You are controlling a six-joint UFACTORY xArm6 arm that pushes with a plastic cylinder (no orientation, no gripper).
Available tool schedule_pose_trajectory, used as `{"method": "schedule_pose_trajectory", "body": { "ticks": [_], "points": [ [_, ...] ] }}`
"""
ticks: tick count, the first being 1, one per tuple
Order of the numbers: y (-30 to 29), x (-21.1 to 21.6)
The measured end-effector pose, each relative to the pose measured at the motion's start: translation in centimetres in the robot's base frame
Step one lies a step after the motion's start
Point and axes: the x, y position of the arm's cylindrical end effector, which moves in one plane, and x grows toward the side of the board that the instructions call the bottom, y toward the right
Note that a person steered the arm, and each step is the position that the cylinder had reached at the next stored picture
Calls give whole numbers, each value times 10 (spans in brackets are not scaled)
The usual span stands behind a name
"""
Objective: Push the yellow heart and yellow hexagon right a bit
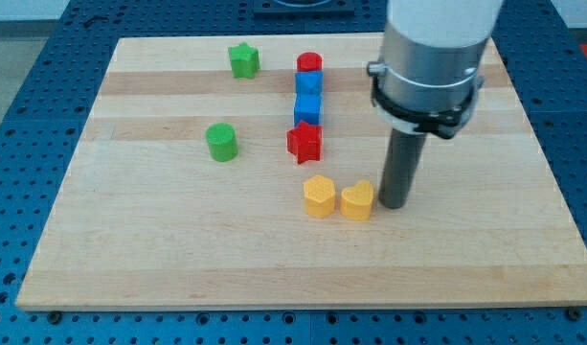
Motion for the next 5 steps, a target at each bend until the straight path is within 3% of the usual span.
{"method": "schedule_pose_trajectory", "body": {
  "ticks": [1,3,5],
  "points": [
    [22,-1],
    [-31,15],
    [-29,15]
  ]
}}
